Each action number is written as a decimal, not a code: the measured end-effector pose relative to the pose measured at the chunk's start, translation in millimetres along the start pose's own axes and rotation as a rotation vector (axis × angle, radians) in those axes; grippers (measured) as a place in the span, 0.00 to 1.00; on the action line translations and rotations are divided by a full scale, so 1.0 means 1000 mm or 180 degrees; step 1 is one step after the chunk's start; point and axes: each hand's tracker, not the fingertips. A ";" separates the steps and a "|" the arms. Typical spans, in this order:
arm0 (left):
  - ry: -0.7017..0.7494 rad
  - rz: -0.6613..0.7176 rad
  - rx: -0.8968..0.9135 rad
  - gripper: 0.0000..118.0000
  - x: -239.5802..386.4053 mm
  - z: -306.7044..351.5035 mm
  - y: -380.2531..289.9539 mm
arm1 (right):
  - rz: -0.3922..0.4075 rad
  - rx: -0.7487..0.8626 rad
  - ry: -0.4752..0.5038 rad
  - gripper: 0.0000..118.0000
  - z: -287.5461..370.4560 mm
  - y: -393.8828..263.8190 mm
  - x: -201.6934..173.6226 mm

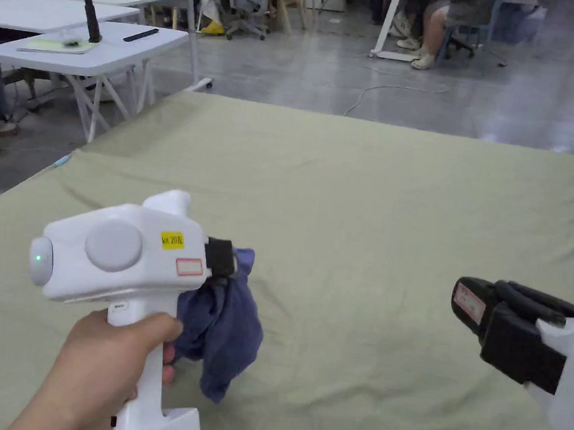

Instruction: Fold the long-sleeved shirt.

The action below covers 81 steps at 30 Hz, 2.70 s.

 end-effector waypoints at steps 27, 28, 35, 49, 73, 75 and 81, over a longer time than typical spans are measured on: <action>-0.0700 -0.0378 -0.1486 0.90 0.217 -0.176 -0.179 | -0.0510 -0.0523 -0.0517 0.00 0.121 -0.075 0.094; -0.0742 -0.0386 -0.1229 0.92 0.208 -0.156 -0.166 | -0.0542 -0.0511 -0.0514 0.00 0.121 -0.075 0.095; 0.0174 -0.0846 -0.1001 0.48 0.125 -0.090 -0.167 | -0.0949 -0.0800 -0.0588 0.00 0.089 -0.109 0.112; 0.0413 -0.0356 -0.1143 0.99 0.074 -0.222 -0.100 | -0.1400 -0.1358 -0.0620 0.00 0.020 -0.156 0.128; 0.0357 -0.0712 -0.1270 0.00 0.062 -0.302 -0.044 | -0.0863 -0.2451 -0.1111 0.65 -0.085 -0.190 0.171; 0.0344 -0.0683 -0.1267 0.00 0.067 -0.288 -0.048 | -0.0846 -0.2688 -0.1259 0.53 -0.096 -0.195 0.169; 0.0234 -0.0442 -0.1192 0.00 0.065 -0.257 -0.034 | -0.1014 -0.1756 -0.1368 0.00 -0.049 -0.154 0.177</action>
